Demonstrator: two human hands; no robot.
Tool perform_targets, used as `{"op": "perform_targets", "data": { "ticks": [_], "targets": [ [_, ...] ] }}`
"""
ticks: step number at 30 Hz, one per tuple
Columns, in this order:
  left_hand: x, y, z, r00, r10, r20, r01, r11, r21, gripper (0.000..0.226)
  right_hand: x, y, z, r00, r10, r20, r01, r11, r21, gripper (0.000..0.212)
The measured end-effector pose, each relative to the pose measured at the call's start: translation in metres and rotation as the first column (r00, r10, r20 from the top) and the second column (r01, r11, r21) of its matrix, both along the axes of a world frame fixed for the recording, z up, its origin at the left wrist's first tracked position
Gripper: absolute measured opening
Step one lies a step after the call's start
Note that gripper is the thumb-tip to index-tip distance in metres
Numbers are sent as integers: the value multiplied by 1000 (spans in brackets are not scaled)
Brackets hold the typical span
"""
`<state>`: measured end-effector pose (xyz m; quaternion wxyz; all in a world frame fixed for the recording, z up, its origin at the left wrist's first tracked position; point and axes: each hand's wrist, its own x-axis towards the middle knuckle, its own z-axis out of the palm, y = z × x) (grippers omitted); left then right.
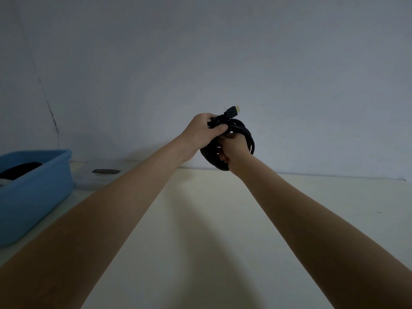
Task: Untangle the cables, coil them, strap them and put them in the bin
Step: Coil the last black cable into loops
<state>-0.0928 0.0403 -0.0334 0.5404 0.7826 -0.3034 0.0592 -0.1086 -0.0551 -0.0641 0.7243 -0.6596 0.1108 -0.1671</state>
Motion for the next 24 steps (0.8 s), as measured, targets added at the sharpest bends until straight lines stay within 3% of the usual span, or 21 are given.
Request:
{"op": "perform_targets", "data": {
  "ticks": [4,9,16,20,24],
  "targets": [
    [8,6,-1,995,95,42,-99,991,94,8,-6,-6,0,994,103,35,-99,989,-106,25],
    [17,7,-10,984,173,49,-178,972,150,16,-14,-23,10,956,281,-88,-286,957,-49,17],
    [16,-5,-16,955,257,145,-281,941,186,34,-17,-23,16,956,260,-134,-292,881,-371,22],
    [14,-7,-22,946,221,238,-290,905,311,32,-19,-29,12,936,323,-141,-353,865,-357,23],
    [12,-4,-25,956,143,257,-249,859,448,32,-20,-33,9,870,462,-173,-491,844,-214,25]
  ]
}}
